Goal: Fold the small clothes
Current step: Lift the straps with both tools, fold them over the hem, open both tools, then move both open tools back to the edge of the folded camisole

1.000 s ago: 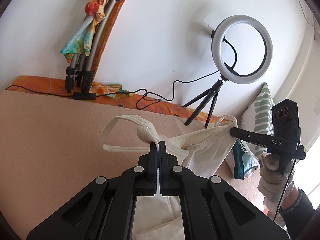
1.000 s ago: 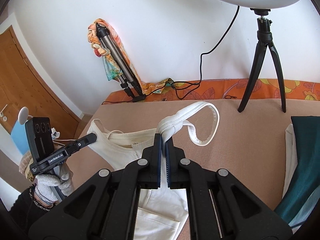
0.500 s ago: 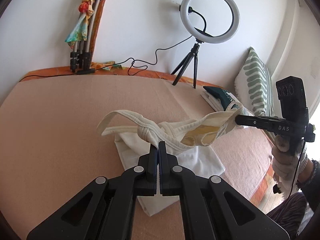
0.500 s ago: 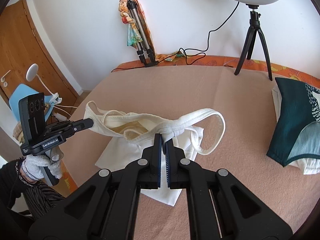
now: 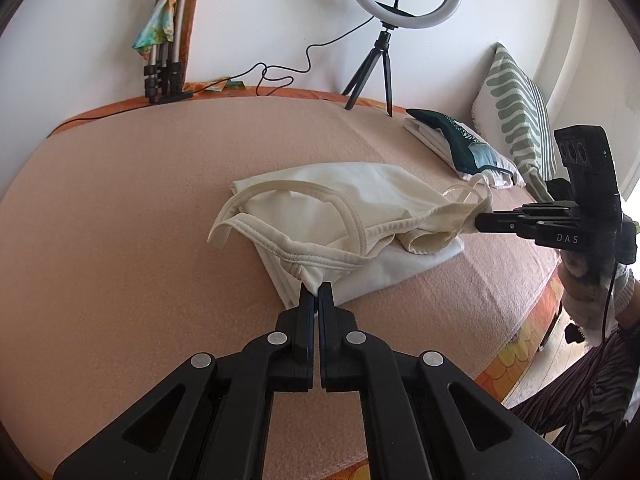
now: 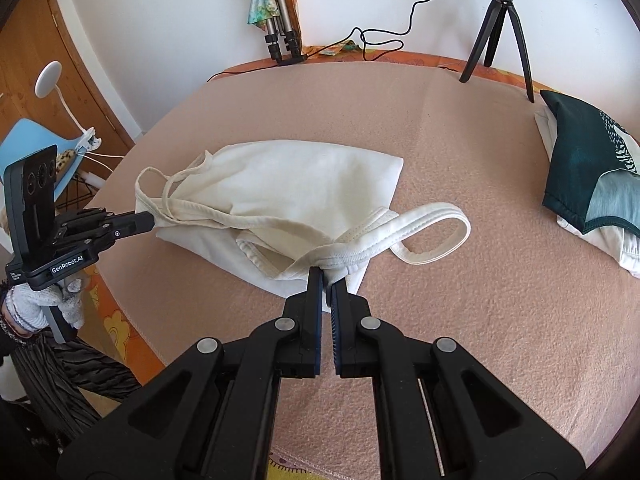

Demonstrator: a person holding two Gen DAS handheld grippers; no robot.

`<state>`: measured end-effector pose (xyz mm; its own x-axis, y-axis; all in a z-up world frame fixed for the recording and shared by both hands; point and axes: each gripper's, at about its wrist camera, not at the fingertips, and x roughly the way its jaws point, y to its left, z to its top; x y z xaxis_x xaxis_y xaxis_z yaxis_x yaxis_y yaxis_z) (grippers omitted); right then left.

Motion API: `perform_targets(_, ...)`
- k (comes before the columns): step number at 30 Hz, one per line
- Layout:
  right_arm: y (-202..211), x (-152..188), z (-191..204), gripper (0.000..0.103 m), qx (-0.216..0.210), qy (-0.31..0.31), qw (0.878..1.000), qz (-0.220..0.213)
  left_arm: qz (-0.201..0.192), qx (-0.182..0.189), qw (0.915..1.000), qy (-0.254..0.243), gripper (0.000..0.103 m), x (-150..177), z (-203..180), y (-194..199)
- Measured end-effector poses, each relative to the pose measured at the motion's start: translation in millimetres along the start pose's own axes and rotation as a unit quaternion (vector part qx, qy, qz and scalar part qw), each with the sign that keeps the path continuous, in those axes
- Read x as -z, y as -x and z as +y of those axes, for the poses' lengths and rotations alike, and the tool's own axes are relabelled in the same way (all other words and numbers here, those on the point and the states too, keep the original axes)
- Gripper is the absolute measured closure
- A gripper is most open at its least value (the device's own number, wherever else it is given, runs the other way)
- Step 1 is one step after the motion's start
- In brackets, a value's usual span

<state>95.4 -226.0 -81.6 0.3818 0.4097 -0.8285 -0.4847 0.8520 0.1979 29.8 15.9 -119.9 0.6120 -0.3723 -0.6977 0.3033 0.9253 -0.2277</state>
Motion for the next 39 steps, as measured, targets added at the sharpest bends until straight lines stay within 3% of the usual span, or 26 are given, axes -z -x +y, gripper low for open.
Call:
perform_targets(5, 13.6, 13.7, -3.0, 0.097, -0.011, -0.011, 0.999, 0.032, 0.017, 0.003, 0.9997, -0.018, 0.102, 12.9, -3.2, 17.7)
perform_targets(8, 30.2, 20.8, 1.5, 0.097, -0.043, -0.006, 0.998, 0.033, 0.014, 0.017, 0.9996, -0.02, 0.102, 14.4, -6.7, 33.3)
perform_targets(14, 59.6, 15.3, 17.6, 0.097, -0.071, -0.001, 0.997, -0.014, -0.034, 0.018, 0.9985, -0.038, 0.097, -12.4, -19.4, 50.1)
perform_targets(19, 41.0, -7.8, 13.7, 0.097, -0.063, -0.038, 0.997, -0.025, -0.041, 0.021, 0.9983, -0.035, 0.097, -52.3, -23.2, 26.1)
perform_targets(22, 17.2, -21.7, 13.9, 0.097, -0.058, -0.05, 0.997, -0.012, -0.023, 0.02, 0.9989, -0.036, 0.097, -67.7, -29.5, 0.3)
perform_targets(24, 3.2, -27.0, 17.5, 0.097, -0.05, -0.047, 0.998, -0.006, 0.012, 0.022, 0.9986, -0.047, 0.097, -73.2, -33.2, -23.5)
perform_targets(26, -9.6, -30.5, 18.9, 0.097, -0.045, -0.051, 0.998, 0.002, 0.036, -0.004, 0.9976, -0.059, 0.097, -70.5, -35.5, -41.4)
perform_targets(29, -24.8, -28.4, 17.4, 0.097, -0.04, -0.055, 0.997, 0.02, 0.064, 0.001, 0.9964, -0.055, 0.097, -56.1, -33.3, -48.6)
perform_targets(36, -34.5, 8.3, 5.5, 0.097, -0.032, -0.052, 0.995, 0.081, 0.098, 0.027, 0.9946, -0.023, 0.097, -1.2, -15.4, -21.1)
perform_targets(39, -24.7, 18.7, -0.1, 0.097, -0.035, -0.059, 0.994, 0.081, 0.102, 0.026, 0.9939, -0.035, 0.097, 15.9, -15.6, -5.9)
